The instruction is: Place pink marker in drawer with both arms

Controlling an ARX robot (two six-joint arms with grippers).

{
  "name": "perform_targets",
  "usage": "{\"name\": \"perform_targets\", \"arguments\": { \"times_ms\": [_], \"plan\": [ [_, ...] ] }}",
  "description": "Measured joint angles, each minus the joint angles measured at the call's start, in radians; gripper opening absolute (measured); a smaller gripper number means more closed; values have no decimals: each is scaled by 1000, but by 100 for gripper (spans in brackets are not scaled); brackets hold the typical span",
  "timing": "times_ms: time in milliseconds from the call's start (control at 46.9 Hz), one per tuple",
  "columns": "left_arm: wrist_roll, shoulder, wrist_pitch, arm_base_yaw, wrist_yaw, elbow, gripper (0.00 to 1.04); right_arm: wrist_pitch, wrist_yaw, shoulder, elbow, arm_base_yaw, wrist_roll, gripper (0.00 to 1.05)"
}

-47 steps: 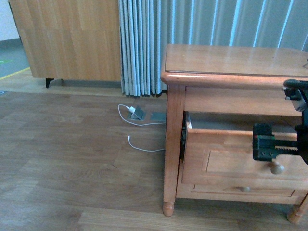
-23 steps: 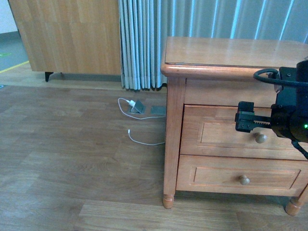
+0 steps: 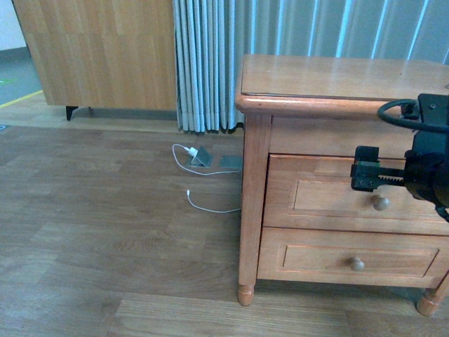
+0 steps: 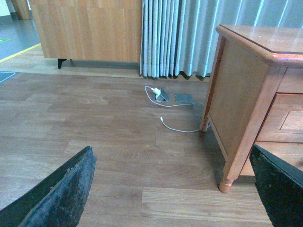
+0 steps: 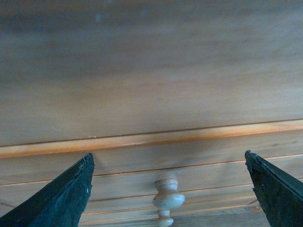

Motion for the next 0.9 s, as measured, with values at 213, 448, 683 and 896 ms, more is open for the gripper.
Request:
{"name": "perform_targets", "arguments": {
  "times_ms": [213,448,683,896],
  "plan": [
    [0,0,0,0,0,0,99,-87,-72,-211,-132,-17,4,96],
    [0,0,0,0,0,0,99,-205,-177,-528,-333,-49,20,96],
    [0,0,0,0,0,0,99,-444,-326,-947,-530,-87,89,96],
    [0,0,0,0,0,0,99,-642,-381,-1321,-626,-156,133,96]
  ]
}}
